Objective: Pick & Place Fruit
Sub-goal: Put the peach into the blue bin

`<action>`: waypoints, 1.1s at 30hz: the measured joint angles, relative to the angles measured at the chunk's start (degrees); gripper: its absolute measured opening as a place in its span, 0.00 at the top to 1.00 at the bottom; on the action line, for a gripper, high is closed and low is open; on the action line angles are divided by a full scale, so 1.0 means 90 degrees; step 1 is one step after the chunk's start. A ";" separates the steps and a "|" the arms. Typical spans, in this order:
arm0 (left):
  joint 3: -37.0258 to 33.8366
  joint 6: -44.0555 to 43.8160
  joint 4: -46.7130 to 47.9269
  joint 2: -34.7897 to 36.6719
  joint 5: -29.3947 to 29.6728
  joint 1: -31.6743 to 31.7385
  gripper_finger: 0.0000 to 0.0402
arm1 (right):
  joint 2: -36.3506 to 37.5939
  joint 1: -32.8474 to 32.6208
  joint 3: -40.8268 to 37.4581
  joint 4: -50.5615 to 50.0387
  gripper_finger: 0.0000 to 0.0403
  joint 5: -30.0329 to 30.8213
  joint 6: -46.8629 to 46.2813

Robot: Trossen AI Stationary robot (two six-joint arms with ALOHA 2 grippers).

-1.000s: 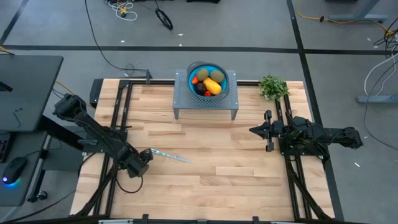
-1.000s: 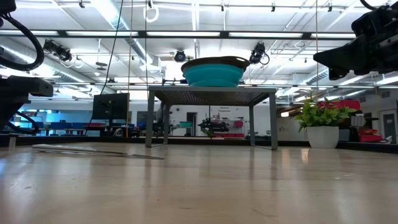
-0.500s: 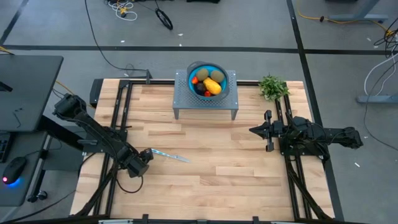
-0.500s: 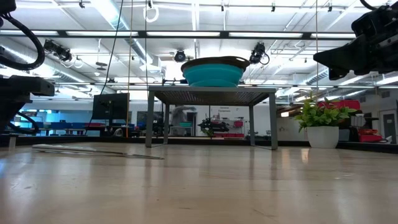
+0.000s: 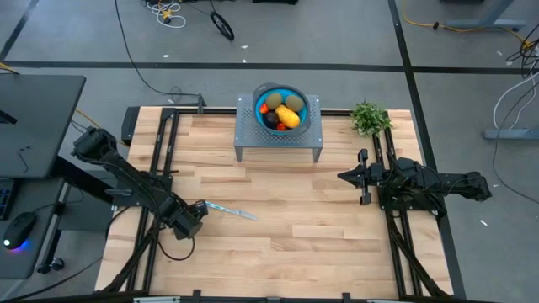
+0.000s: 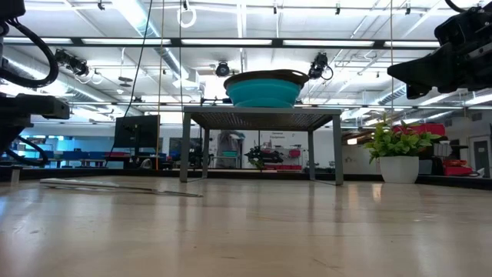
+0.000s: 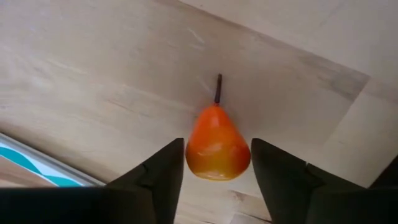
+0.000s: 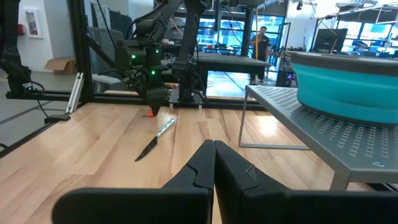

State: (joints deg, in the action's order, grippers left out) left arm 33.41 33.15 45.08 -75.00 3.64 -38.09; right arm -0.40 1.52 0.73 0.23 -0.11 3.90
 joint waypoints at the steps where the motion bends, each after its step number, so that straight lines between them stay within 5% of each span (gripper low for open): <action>1: 0.0000 0.0002 0.0000 0.0000 0.0000 0.0000 0.53 | 0.0000 0.0002 0.0000 0.0000 0.98 0.0002 0.0000; 9: 0.0002 0.0002 0.0000 0.0000 0.0000 0.0000 0.61 | -0.0002 0.0000 0.0000 0.0000 0.98 0.0002 0.0000; 33: 0.0002 0.0029 0.0000 0.0000 -0.0002 0.0000 0.63 | -0.0002 0.0002 0.0000 0.0000 0.98 -0.0001 0.0000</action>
State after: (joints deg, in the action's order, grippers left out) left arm 33.43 33.41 45.08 -75.00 3.62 -38.09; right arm -0.43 1.54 0.73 0.23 -0.12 3.90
